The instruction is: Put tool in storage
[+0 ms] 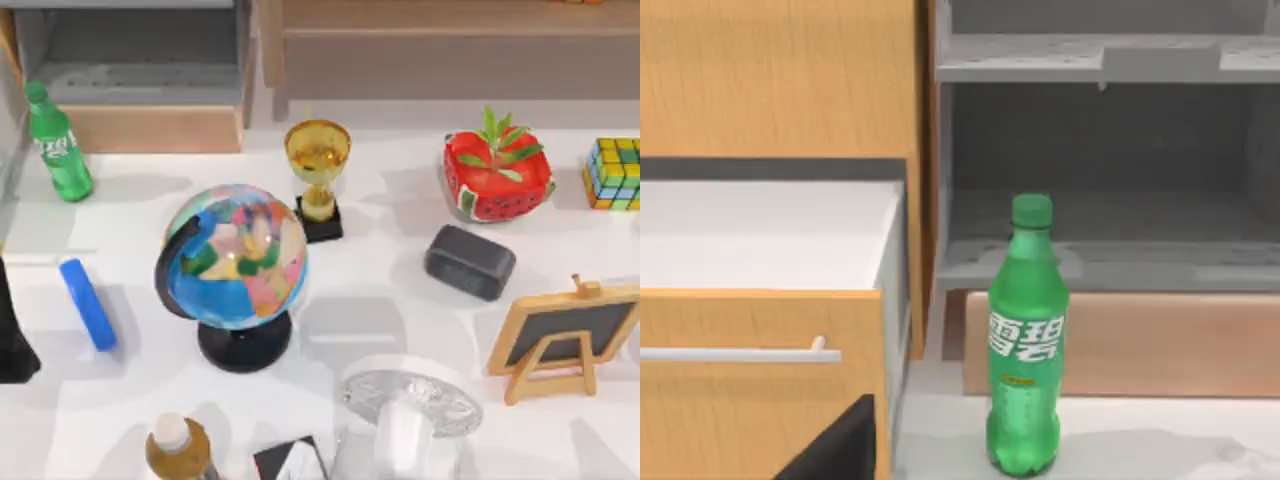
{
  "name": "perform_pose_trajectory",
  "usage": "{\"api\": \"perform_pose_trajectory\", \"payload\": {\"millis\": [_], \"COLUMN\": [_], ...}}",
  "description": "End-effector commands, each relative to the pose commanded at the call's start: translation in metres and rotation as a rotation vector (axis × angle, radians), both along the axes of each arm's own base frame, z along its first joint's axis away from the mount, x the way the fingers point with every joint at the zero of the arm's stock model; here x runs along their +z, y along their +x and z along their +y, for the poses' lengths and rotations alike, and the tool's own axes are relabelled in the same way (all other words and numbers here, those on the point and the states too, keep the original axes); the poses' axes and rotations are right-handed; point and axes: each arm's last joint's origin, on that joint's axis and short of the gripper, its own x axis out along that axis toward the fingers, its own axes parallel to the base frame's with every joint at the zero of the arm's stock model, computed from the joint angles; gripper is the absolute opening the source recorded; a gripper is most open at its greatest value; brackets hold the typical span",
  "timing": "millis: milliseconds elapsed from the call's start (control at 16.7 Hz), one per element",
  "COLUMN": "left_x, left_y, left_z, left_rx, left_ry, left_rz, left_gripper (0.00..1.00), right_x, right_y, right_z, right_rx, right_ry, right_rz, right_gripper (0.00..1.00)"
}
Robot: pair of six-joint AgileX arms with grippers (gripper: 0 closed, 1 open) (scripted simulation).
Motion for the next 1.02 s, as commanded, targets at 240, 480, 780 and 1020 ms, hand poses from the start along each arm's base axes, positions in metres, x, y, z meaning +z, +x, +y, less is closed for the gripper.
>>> {"api": "perform_pose_trajectory", "payload": {"millis": [240, 480, 780, 1020], "left_x": [0.004, 0.031, 0.075, 0.082], "left_y": [0.0, 0.004, 0.04, 0.099], "left_z": [0.0, -0.003, -0.006, -0.011], "left_rx": [-0.006, -0.022, 0.02, 0.108], "left_ry": [-0.021, -0.122, -0.265, -0.364], "left_rz": [0.025, 0.153, 0.436, 0.746], "left_gripper": [1.0, 1.0, 1.0, 1.0], "right_x": [0.0, 0.0, 0.0, 0.0], "right_y": [0.0, 0.0, 0.0, 0.0], "right_z": [0.0, 0.0, 0.0, 0.0], "right_rx": [0.0, 0.0, 0.0, 0.0], "right_ry": [0.0, 0.0, 0.0, 0.0], "right_rz": [0.0, 0.0, 0.0, 0.0], "right_gripper": [1.0, 1.0, 1.0, 1.0]}}
